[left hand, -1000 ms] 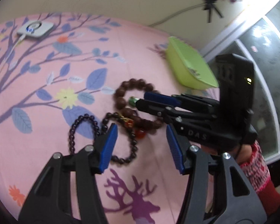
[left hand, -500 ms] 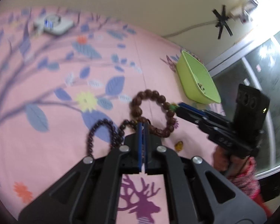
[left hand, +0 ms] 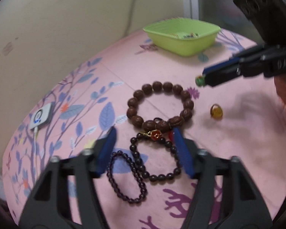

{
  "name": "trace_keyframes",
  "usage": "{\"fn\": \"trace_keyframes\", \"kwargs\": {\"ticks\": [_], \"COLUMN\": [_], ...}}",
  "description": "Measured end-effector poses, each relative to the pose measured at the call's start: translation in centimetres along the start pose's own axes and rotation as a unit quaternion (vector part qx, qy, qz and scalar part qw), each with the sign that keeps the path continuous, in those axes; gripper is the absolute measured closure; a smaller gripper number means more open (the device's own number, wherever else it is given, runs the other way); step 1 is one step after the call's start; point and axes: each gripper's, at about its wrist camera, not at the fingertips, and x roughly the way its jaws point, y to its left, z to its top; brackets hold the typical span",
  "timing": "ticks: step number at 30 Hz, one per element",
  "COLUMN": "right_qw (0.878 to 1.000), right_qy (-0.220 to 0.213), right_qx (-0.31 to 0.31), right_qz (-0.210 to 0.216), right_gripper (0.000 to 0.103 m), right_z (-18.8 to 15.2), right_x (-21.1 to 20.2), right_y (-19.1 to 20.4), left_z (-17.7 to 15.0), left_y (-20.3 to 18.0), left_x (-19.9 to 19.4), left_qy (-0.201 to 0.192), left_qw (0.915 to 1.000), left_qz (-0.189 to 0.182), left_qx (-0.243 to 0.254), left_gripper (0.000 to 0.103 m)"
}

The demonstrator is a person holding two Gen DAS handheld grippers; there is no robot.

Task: Organize jewelry

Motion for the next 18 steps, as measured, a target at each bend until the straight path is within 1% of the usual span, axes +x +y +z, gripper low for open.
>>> {"fn": "trace_keyframes", "kwargs": {"ticks": [1, 2, 4, 8, 10, 13, 14, 15, 18], "right_qw": [1.0, 1.0, 1.0, 1.0, 1.0, 1.0, 1.0, 1.0, 0.999], "right_qy": [0.001, 0.002, 0.005, 0.007, 0.004, -0.008, -0.014, -0.023, -0.052], "right_qx": [-0.001, -0.002, -0.001, 0.001, -0.002, -0.006, -0.006, -0.004, 0.012], "right_qz": [-0.001, -0.002, -0.003, -0.002, 0.0, 0.005, 0.006, 0.008, 0.009], "right_gripper": [0.103, 0.103, 0.103, 0.103, 0.103, 0.103, 0.103, 0.103, 0.103], "right_z": [0.1, 0.1, 0.2, 0.2, 0.3, 0.6, 0.8, 1.1, 2.0], "right_x": [0.1, 0.3, 0.7, 1.0, 0.8, -0.1, -0.5, -1.1, -3.4], "right_y": [0.0, -0.1, -0.2, -0.4, -0.4, -0.2, -0.3, -0.6, -2.1], "left_z": [0.0, 0.1, 0.1, -0.2, -0.3, 0.6, 1.2, 1.6, 4.0], "left_y": [0.0, 0.4, 1.3, 2.1, 2.7, 4.0, 4.4, 4.4, 4.3], "left_x": [0.5, 0.7, 0.6, -0.6, -1.9, -3.6, -4.3, -4.7, -5.3], "left_qy": [0.007, 0.002, 0.0, -0.01, -0.023, -0.046, -0.055, -0.059, -0.077], "left_qw": [0.9999, 0.9996, 0.999, 0.9976, 0.996, 0.9894, 0.986, 0.9844, 0.9749], "left_qz": [-0.011, -0.028, -0.043, -0.061, -0.071, -0.099, -0.112, -0.119, -0.159], "left_qx": [0.003, 0.0, -0.011, -0.031, -0.049, -0.096, -0.111, -0.116, -0.136], "left_gripper": [0.081, 0.085, 0.091, 0.092, 0.092, 0.092, 0.092, 0.092, 0.092]}}
